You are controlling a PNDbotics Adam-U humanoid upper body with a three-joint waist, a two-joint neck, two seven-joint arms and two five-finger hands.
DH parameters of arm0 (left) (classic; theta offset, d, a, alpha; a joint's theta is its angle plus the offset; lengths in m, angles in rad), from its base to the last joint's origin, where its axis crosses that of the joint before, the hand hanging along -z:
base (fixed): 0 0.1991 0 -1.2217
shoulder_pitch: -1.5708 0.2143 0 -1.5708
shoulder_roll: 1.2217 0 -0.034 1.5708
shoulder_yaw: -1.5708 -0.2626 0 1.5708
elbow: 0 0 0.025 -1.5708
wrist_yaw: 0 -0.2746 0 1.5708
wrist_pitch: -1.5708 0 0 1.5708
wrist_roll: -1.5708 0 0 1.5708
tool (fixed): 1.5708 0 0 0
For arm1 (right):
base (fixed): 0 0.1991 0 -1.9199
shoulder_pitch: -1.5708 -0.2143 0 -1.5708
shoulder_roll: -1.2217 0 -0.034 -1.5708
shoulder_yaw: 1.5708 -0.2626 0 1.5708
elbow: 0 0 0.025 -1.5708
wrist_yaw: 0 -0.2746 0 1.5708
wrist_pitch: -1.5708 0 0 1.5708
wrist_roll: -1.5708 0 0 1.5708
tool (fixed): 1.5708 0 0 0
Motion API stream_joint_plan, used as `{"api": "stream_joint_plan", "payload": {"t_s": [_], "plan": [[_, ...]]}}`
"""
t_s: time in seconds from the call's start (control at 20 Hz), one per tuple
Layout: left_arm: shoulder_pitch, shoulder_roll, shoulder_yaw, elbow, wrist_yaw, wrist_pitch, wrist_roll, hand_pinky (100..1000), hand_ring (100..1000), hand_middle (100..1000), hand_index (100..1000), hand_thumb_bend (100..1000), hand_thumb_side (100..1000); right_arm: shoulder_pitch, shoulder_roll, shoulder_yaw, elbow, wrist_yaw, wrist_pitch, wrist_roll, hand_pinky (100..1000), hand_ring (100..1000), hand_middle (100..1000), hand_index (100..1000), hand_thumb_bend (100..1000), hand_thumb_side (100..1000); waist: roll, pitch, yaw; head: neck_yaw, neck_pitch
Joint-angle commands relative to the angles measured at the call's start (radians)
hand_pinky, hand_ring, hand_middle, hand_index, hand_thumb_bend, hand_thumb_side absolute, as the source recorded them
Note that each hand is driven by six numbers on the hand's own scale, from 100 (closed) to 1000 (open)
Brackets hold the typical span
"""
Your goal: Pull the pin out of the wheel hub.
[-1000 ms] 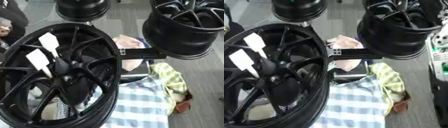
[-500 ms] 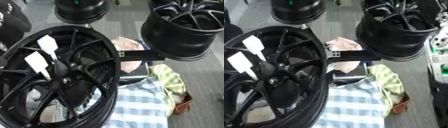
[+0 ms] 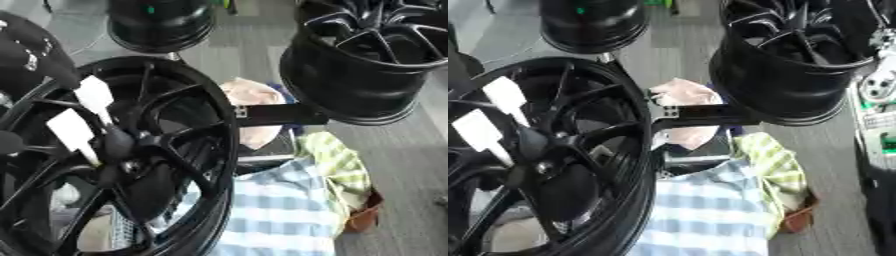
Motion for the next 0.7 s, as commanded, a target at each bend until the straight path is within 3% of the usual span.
{"api": "stream_joint_plan", "payload": {"t_s": [0.05, 0.7], "plan": [[-0.016, 0.035, -0.01, -0.005, -0.013, -0.07, -0.112, 880, 807, 732, 874, 521, 121, -0.018, -0.009, -0.003, -0.012, -0.003, -0.004, -0.001, 760, 746, 685, 811, 100, 409, 0.002, -0.014, -0.002, 0.004, -0.015], [-0.108, -0.04, -0.104, 0.144, -0.075, -0.058, -0.128, 869, 805, 741, 837, 488, 112, -0.011, -0.004, -0.003, -0.017, -0.009, -0.007, -0.004, 760, 746, 684, 811, 100, 422, 0.005, -0.016, -0.012, 0.01, -0.021]]}}
